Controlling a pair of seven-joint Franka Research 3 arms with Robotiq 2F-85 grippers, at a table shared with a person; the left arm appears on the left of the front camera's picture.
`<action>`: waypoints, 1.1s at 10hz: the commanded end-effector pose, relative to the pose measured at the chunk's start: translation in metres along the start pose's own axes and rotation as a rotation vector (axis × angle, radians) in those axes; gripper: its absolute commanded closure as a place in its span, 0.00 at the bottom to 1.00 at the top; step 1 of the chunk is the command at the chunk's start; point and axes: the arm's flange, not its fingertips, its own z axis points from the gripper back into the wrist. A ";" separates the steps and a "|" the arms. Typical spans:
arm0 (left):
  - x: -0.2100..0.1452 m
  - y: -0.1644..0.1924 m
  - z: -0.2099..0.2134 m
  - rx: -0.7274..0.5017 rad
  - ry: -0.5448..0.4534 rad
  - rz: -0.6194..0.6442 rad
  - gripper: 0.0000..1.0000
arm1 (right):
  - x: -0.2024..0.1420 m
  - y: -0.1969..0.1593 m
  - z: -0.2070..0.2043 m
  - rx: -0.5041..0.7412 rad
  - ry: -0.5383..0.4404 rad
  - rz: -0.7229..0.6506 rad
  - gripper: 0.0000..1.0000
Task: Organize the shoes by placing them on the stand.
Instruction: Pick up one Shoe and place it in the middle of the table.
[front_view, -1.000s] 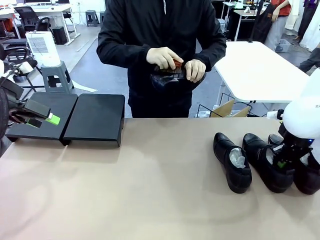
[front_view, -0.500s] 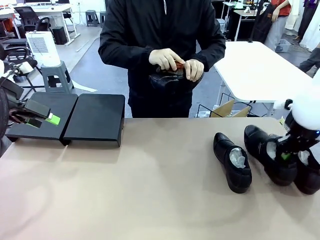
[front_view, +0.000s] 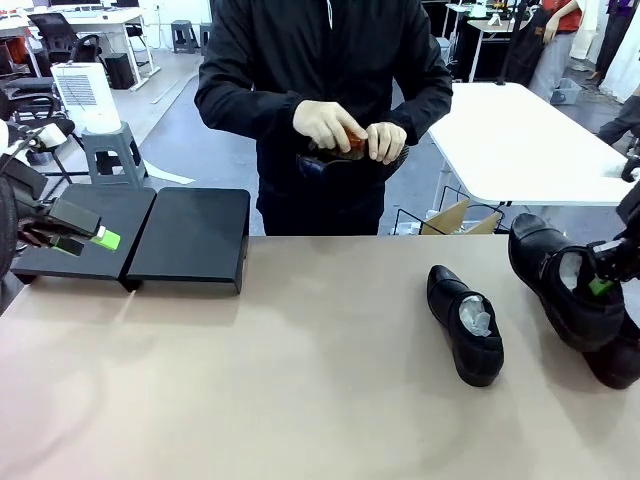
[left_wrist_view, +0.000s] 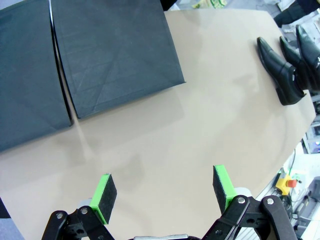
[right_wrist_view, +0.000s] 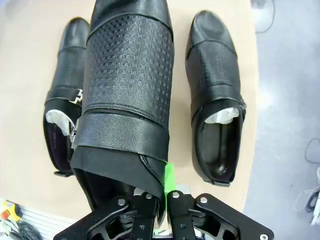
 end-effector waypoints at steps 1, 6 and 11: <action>-0.001 0.002 0.001 -0.001 0.006 -0.018 0.00 | 0.011 0.000 -0.013 -0.020 0.004 0.011 1.00; -0.001 0.002 0.001 -0.001 0.006 -0.018 0.00 | -0.030 0.036 0.059 0.112 -0.070 -0.146 1.00; -0.001 0.002 0.001 -0.001 0.006 -0.018 0.00 | -0.059 0.086 0.092 0.148 -0.055 -0.100 1.00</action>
